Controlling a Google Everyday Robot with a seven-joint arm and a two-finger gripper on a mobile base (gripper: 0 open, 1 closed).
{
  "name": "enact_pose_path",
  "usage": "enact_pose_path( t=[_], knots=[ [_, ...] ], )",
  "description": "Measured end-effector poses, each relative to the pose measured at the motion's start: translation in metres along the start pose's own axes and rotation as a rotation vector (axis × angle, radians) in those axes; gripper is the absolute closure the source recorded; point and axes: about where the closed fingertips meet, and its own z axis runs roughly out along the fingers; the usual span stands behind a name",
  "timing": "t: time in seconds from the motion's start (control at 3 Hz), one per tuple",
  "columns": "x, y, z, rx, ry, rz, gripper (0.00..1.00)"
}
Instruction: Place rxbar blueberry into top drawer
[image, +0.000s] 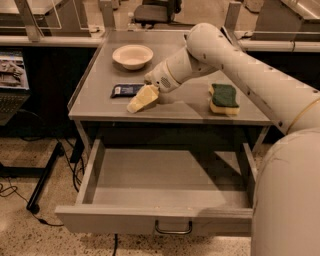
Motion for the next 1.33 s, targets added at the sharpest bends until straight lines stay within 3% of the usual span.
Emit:
enact_pose_path(
  t=[0.67, 1.0, 1.33],
  knots=[
    [0.000, 0.000, 0.000, 0.000, 0.000, 0.000, 0.86],
    [-0.006, 0.000, -0.005, 0.000, 0.000, 0.000, 1.00],
    [-0.013, 0.001, -0.010, 0.000, 0.000, -0.001, 1.00]
  ],
)
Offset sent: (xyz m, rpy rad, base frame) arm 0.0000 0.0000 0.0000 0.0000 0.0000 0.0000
